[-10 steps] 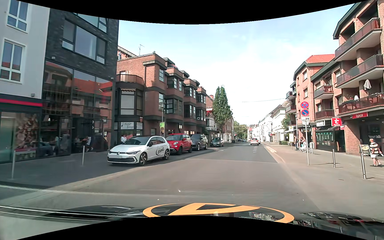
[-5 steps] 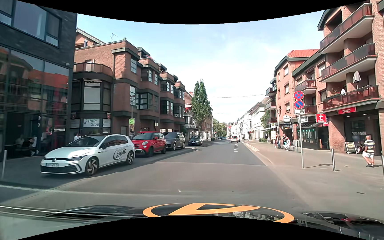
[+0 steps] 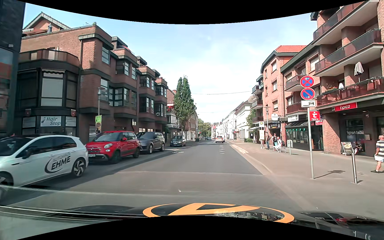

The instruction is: Follow the waypoints while adhering to traffic rules and regulations

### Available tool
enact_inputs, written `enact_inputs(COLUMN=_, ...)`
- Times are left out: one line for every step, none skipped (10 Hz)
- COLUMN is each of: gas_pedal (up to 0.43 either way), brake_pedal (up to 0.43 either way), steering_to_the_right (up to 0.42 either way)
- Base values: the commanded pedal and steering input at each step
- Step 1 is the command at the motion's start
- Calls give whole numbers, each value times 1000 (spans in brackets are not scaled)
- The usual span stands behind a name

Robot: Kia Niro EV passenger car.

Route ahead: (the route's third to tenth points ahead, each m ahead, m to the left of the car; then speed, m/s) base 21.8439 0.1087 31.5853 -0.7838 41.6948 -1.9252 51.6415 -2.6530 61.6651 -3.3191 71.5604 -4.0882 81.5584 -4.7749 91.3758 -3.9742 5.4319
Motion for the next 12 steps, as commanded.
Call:
enact_inputs(gas_pedal=98, brake_pedal=0, steering_to_the_right=77)
enact_inputs(gas_pedal=98, brake_pedal=0, steering_to_the_right=58)
enact_inputs(gas_pedal=98, brake_pedal=0, steering_to_the_right=48)
enact_inputs(gas_pedal=98, brake_pedal=0, steering_to_the_right=43)
enact_inputs(gas_pedal=87, brake_pedal=0, steering_to_the_right=41)
enact_inputs(gas_pedal=79, brake_pedal=0, steering_to_the_right=33)
enact_inputs(gas_pedal=79, brake_pedal=0, steering_to_the_right=20)
enact_inputs(gas_pedal=67, brake_pedal=0, steering_to_the_right=14)
enact_inputs(gas_pedal=67, brake_pedal=0, steering_to_the_right=14)
enact_inputs(gas_pedal=67, brake_pedal=0, steering_to_the_right=14)
enact_inputs(gas_pedal=59, brake_pedal=0, steering_to_the_right=13)
enact_inputs(gas_pedal=47, brake_pedal=0, steering_to_the_right=11)
